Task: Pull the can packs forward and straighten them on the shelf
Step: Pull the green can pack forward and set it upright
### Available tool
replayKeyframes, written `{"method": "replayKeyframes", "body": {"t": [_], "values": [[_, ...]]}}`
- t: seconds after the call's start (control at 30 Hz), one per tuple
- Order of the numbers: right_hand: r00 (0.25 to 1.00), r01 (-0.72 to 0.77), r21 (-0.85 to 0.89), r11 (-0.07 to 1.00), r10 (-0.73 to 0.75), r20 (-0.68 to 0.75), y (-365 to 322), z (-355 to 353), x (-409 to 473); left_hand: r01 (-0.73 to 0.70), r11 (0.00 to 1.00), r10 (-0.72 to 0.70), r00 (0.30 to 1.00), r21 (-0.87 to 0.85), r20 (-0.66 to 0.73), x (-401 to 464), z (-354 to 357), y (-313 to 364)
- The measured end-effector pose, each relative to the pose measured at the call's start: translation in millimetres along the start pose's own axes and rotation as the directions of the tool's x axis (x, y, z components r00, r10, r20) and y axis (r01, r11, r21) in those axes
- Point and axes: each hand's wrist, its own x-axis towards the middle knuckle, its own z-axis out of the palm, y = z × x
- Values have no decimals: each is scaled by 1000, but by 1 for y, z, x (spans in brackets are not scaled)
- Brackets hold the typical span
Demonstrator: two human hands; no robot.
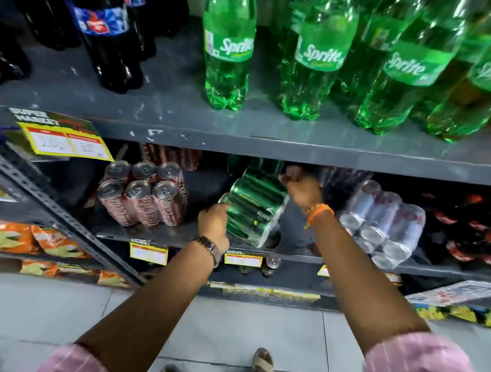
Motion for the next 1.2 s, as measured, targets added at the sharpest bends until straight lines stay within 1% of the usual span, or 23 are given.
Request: {"method": "replayKeyframes", "body": {"t": [0.03,0.1,0.17,0.23,0.27,0.33,0.4,0.47,0.57,0.63,0.73,0.83,0.9,1.0,1.07,1.2], "values": [[996,16,-139,990,-4,88,-3,2,11,45,999,-45,999,-5,25,-1,4,-4],[971,74,-290,954,-2,238,-8,6,28,112,991,-109,993,-68,41,-1,12,-10],[945,126,-370,920,2,327,-10,10,43,148,983,-147,989,-111,21,-1,21,-15],[906,146,-431,890,54,419,-11,17,51,155,980,-157,988,-124,-2,2,26,-18],[884,150,-434,888,76,461,-11,21,54,152,981,-154,988,-121,-2,3,27,-17],[862,131,-410,902,101,497,-11,25,59,165,978,-168,986,-127,-9,6,28,-12],[858,102,-363,926,103,503,-8,27,63,177,977,-182,983,-120,-24,6,27,-4],[867,54,-322,945,115,484,-3,27,63,143,988,-147,987,-64,-68,10,26,3],[900,14,-233,972,89,427,9,24,59,46,999,-44,992,11,-120,18,22,10],[925,13,-124,992,35,378,17,19,53,-39,998,44,992,49,-115,22,21,15],[956,60,39,997,-68,285,32,12,38,-201,969,214,974,142,-81,24,21,19],[970,96,55,994,-106,219,47,8,17,-327,924,334,942,199,-1,20,20,15],[977,115,125,985,-135,167,57,6,2,-384,896,384,922,225,45,20,17,8],[977,137,228,964,-169,127,70,5,-21,-442,837,435,895,324,98,20,8,-4],[977,152,229,962,-181,111,79,7,-34,-449,812,439,891,371,117,19,2,-13],[971,168,231,958,-201,129,92,11,-54,-460,794,439,886,397,147,19,-10,-31]]}}
